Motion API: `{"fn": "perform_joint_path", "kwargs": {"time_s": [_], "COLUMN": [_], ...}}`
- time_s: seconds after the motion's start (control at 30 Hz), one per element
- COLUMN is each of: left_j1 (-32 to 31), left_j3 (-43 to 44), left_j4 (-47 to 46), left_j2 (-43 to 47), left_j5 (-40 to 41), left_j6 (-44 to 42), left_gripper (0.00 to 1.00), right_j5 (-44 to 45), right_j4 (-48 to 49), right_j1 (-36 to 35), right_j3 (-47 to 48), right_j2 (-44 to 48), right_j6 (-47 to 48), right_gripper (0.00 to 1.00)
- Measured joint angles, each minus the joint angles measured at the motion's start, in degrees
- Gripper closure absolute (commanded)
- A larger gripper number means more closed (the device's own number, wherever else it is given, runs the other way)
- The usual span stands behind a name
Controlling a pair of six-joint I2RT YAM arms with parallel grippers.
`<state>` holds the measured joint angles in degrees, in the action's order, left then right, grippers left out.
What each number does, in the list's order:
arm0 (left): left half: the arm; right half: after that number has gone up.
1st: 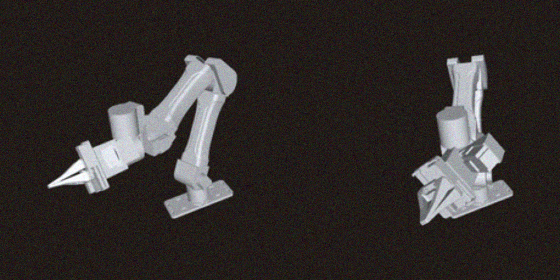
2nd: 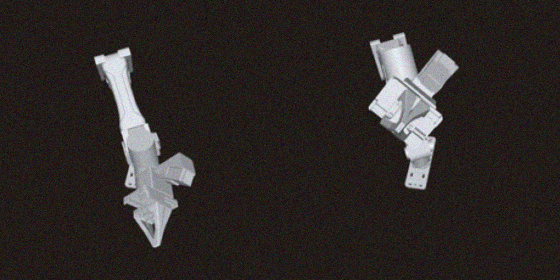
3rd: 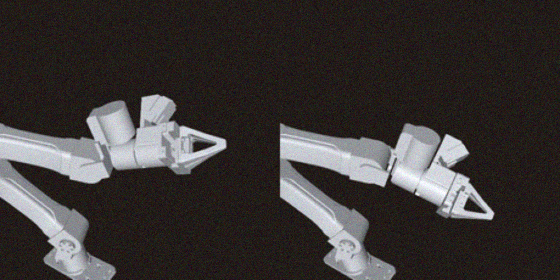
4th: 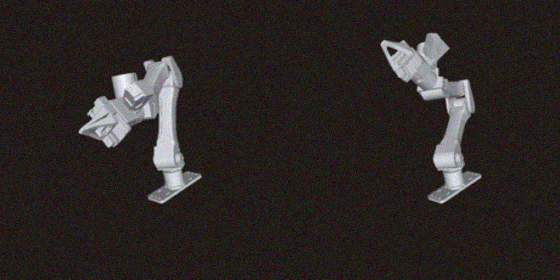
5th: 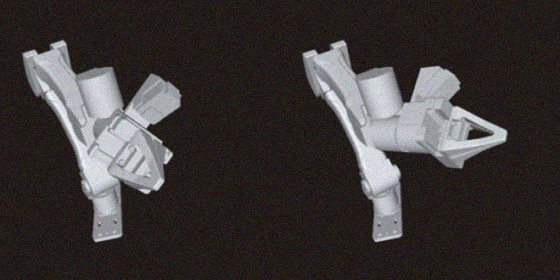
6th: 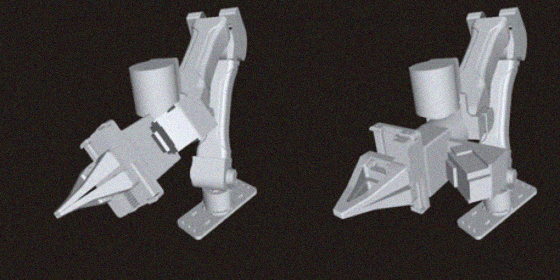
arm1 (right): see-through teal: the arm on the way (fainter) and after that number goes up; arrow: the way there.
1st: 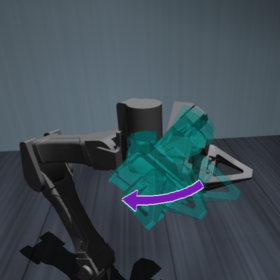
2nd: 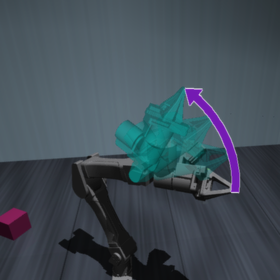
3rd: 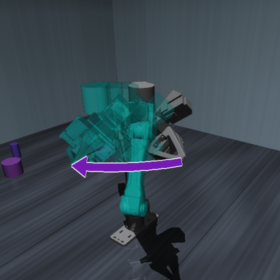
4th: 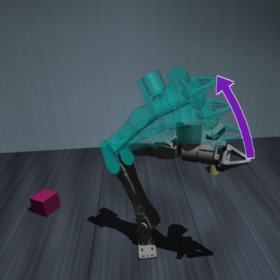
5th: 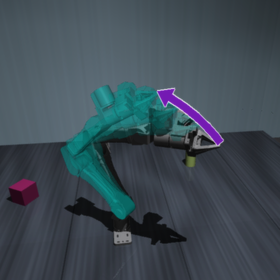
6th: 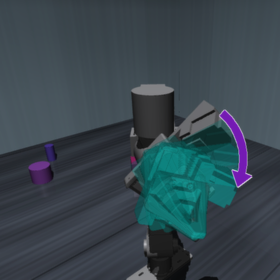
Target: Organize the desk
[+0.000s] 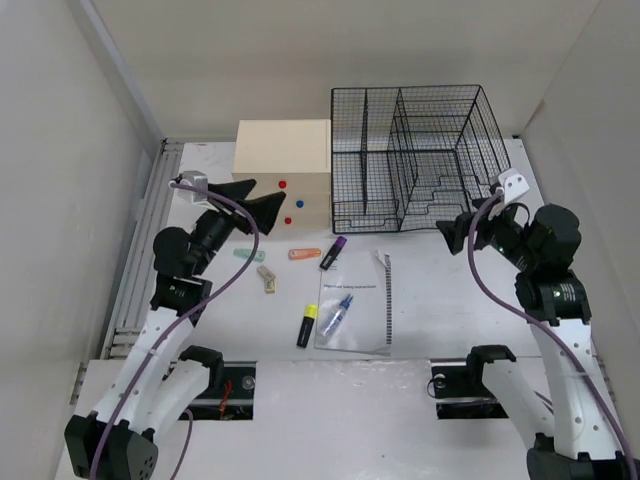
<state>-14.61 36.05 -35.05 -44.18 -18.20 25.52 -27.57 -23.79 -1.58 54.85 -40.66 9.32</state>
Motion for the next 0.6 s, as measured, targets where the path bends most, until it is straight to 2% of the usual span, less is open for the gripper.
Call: {"fn": "perform_joint_path", "kwargs": {"time_s": [0.13, 0.3, 0.33, 0.37, 0.4, 0.43, 0.5, 0.53, 0.57, 0.6], "left_j1": [0.0, 0.0, 0.0, 0.0, 0.0, 0.0, 0.0, 0.0, 0.0, 0.0], "left_j3": [-0.9, -6.2, -7.3, -8.6, -9.8, -10.7, -11.1, -10.7, -9.8, -8.6], "left_j4": [3.6, 5.7, 5.8, 6.2, 6.4, 7.0, 8.2, 9.0, 10.3, 11.9], "left_j2": [2.4, 12.8, 15.4, 17.8, 20.5, 23.0, 25.6, 25.6, 24.6, 23.0], "left_j5": [-10.3, -15.2, -15.4, -15.4, -14.9, -14.5, -14.3, -14.4, -14.8, -15.3], "left_j6": [3.5, 7.8, 8.8, 9.8, 10.9, 11.8, 12.3, 12.2, 11.9, 11.4], "left_gripper": [0.00, 0.00, 0.00, 0.00, 0.00, 0.00, 0.00, 0.00, 0.00, 0.00], "right_j5": [-0.1, -5.7, -7.2, -7.9, -9.0, -9.8, -11.8, -13.0, -14.7, -16.2], "right_j4": [-0.1, -0.7, -0.9, -1.0, -1.6, -1.9, -3.1, -3.9, -4.9, -6.1], "right_j1": [0.0, 0.0, 0.0, 0.0, 0.0, 0.0, 0.0, 0.0, -0.3, -0.9], "right_j3": [-4.2, -5.6, -5.4, -4.9, -4.0, -3.1, -0.9, 0.2, 1.3, 2.4], "right_j2": [2.2, 3.5, 3.2, 2.4, 1.3, -0.2, -4.2, -6.6, -8.9, -11.4], "right_j6": [0.2, 3.5, 4.0, 4.6, 4.7, 4.8, 4.6, 5.3, 6.1, 7.4], "right_gripper": [0.00, 0.00, 0.44, 0.78, 0.94, 0.97, 0.32, 0.10, 0.02, 0.00]}}
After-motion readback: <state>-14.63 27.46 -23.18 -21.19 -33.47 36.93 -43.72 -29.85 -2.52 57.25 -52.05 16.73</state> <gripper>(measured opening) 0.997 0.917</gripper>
